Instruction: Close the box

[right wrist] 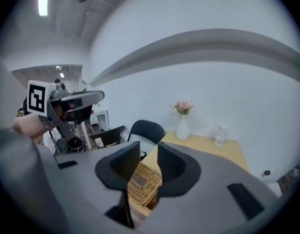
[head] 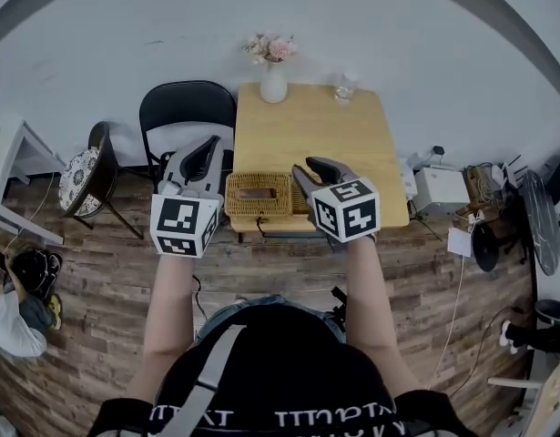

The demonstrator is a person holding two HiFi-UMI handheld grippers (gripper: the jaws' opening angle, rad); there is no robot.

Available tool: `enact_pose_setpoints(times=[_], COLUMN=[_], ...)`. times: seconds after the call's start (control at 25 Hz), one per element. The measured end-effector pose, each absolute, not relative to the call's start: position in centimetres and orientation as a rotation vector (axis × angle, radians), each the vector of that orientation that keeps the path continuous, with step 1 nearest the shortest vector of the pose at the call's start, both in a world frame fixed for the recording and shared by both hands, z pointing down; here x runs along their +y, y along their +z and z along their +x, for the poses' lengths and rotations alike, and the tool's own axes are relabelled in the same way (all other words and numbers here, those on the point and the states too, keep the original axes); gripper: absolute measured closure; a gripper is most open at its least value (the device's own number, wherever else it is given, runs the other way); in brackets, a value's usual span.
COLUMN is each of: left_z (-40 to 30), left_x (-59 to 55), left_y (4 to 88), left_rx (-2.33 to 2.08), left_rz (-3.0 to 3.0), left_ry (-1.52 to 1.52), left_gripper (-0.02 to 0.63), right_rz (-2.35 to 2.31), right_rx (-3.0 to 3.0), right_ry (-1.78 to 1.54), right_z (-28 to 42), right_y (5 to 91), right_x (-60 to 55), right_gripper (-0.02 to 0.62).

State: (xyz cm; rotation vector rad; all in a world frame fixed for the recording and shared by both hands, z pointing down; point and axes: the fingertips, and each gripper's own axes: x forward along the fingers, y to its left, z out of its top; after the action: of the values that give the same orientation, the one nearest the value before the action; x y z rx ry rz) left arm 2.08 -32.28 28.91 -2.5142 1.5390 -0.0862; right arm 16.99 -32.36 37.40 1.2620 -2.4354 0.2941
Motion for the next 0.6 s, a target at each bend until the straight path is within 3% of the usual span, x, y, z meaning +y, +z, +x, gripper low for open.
enact_pose_setpoints(times=[0.08,0.16,0.6], left_z=[2.3,2.5,2.1], left_x=[-32.6,-32.6,-31.6], left_y=[28.3,27.6,24.0], left_rx=[1.526,1.52,1.566], left_rz=[-2.5,-2.486,-2.448], left_ry=[-0.081,-0.069,0.083], left_gripper=[0.594,0.594,0.594], right_rz=[1.373,1.46,1.688], right_rx=[-2.504,-2.569,-2.657], right_ry=[0.263,0.207,-0.099], right_z=[17.6,18.1,19.7], right_y=[34.9,32.5,25.3], right_x=[-32.5,-32.1,-29.6], right_gripper=[0.538,0.572,0.581])
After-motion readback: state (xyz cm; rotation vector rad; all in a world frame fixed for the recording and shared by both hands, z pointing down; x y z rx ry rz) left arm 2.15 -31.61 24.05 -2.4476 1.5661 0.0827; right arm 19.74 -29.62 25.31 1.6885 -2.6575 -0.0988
